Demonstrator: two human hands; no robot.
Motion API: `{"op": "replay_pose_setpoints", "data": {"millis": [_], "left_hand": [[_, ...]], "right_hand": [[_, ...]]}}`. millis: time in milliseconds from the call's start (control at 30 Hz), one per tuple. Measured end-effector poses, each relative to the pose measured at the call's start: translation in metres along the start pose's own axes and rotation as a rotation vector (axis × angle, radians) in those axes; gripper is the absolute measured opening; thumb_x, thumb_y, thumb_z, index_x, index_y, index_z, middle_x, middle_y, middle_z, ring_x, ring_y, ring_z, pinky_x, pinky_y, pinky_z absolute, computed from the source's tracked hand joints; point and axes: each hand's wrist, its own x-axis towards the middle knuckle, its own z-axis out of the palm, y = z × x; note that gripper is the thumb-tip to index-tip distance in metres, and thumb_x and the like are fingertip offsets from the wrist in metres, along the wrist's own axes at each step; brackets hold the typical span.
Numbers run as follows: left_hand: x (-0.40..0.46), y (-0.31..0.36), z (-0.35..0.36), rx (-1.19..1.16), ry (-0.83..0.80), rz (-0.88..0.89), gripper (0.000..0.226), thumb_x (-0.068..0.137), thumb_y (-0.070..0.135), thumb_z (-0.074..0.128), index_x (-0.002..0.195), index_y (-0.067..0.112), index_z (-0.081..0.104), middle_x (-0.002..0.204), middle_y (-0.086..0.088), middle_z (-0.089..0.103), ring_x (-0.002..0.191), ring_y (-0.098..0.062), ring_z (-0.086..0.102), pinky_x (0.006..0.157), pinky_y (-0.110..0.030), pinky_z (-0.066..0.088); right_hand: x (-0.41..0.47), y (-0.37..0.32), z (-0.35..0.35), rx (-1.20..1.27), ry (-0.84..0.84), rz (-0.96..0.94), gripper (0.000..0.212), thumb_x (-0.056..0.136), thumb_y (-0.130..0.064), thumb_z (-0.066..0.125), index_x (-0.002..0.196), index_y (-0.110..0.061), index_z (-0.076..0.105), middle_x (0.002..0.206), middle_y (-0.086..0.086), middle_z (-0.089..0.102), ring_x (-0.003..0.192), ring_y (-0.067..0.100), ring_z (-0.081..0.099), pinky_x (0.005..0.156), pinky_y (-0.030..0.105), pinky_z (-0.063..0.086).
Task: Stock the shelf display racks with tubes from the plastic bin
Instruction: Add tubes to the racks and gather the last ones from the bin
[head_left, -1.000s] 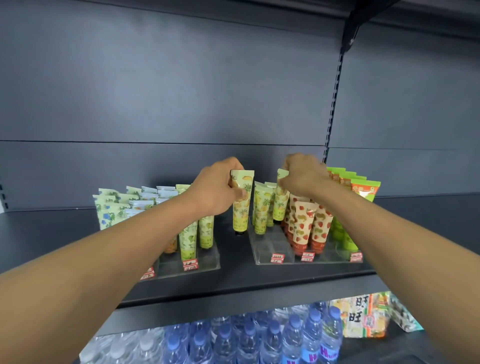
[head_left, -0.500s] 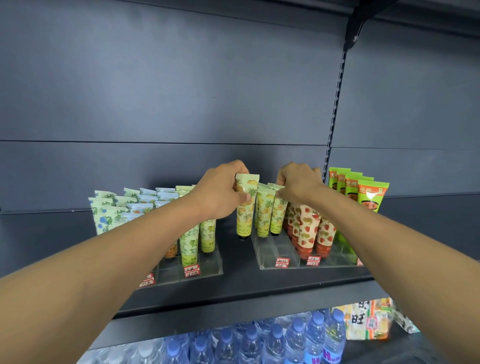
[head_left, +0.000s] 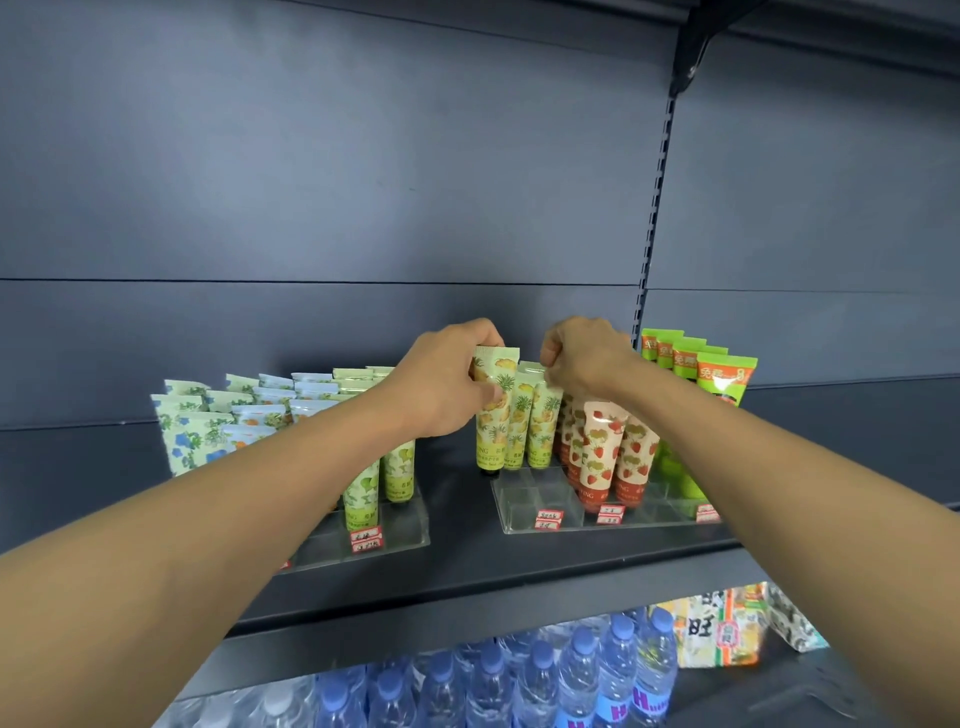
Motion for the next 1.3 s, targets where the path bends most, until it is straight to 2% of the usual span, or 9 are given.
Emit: {"op": "replay_pose_setpoints", "data": {"millis": [133,267,400,533,667,867,933,1100,1300], "left_hand": [[0.01,0.004,0.008,0.019,-0.011,0.015,0.02,0.084,0.01,0.067,0.096,0.019,0.054,0.09,0.001,0.063,0.07,-0.009,0.054,0.059,-0.018,0.042],[0.022,0.01,0.023,0.04,-0.026,0.036,0.018,0.085,0.008,0.064,0.093,0.02,0.053,0.095,0.003,0.057,0.076,-0.013,0.053,0.056,-0.015,0.038],[0.03,0.012,0.042,0.081,-0.043,0.053,0.015,0.087,0.004,0.059,0.095,0.017,0.057,0.105,-0.004,0.062,0.082,-0.018,0.058,0.06,-0.021,0.043],[0.035,0.012,0.055,0.124,-0.036,0.054,0.023,0.088,0.003,0.057,0.11,0.011,0.059,0.116,-0.008,0.06,0.092,-0.022,0.058,0.069,-0.026,0.043],[0.036,0.008,0.064,0.144,-0.065,0.038,0.027,0.089,0.003,0.057,0.114,0.014,0.058,0.118,-0.009,0.061,0.097,-0.025,0.061,0.078,-0.034,0.054],[0.035,0.009,0.064,0.194,-0.059,0.011,0.031,0.091,0.005,0.054,0.119,0.019,0.056,0.118,-0.007,0.06,0.092,-0.025,0.062,0.075,-0.04,0.056],[0.034,0.01,0.064,0.245,-0.039,0.019,0.031,0.091,0.007,0.053,0.119,0.02,0.055,0.119,-0.006,0.06,0.092,-0.026,0.061,0.071,-0.037,0.054],[0.031,0.013,0.064,0.334,0.057,0.057,0.03,0.09,0.008,0.056,0.117,0.021,0.053,0.119,-0.002,0.06,0.1,-0.023,0.06,0.072,-0.036,0.05],[0.028,0.017,0.055,0.402,0.176,0.082,0.037,0.084,0.005,0.06,0.116,0.021,0.051,0.117,-0.001,0.055,0.099,-0.022,0.059,0.072,-0.037,0.051]], "right_hand": [[-0.007,0.011,-0.017,0.123,0.04,-0.014,0.027,0.088,-0.009,0.052,0.114,-0.016,0.059,0.121,0.008,0.059,0.112,0.028,0.054,0.096,0.038,0.047],[-0.018,0.025,-0.029,0.186,0.073,-0.022,0.03,0.093,-0.012,0.047,0.122,-0.013,0.055,0.127,0.01,0.057,0.115,0.027,0.053,0.091,0.03,0.045],[-0.031,0.036,-0.033,0.185,0.09,0.001,0.028,0.093,-0.018,0.05,0.12,-0.011,0.054,0.123,0.012,0.058,0.113,0.027,0.054,0.091,0.032,0.045],[-0.04,0.042,-0.036,0.187,0.098,0.005,0.029,0.093,-0.02,0.052,0.12,-0.009,0.054,0.122,0.012,0.059,0.113,0.027,0.053,0.09,0.034,0.045],[-0.045,0.043,-0.033,0.178,0.105,0.003,0.03,0.094,-0.019,0.051,0.123,-0.009,0.053,0.123,0.011,0.058,0.108,0.024,0.054,0.079,0.028,0.041],[-0.046,0.039,-0.03,0.182,0.117,-0.005,0.031,0.095,-0.016,0.05,0.125,-0.01,0.051,0.124,0.01,0.057,0.108,0.024,0.053,0.076,0.027,0.039],[-0.046,0.038,-0.03,0.188,0.111,-0.003,0.032,0.095,-0.016,0.049,0.126,-0.01,0.05,0.125,0.01,0.056,0.109,0.025,0.054,0.076,0.027,0.04],[-0.047,0.036,-0.028,0.183,0.105,0.005,0.034,0.094,-0.016,0.05,0.128,-0.01,0.049,0.126,0.009,0.056,0.108,0.026,0.055,0.078,0.031,0.046],[-0.056,0.034,-0.032,0.166,0.115,-0.02,0.037,0.093,-0.013,0.051,0.13,-0.011,0.048,0.13,0.007,0.055,0.116,0.025,0.053,0.085,0.029,0.043]]}}
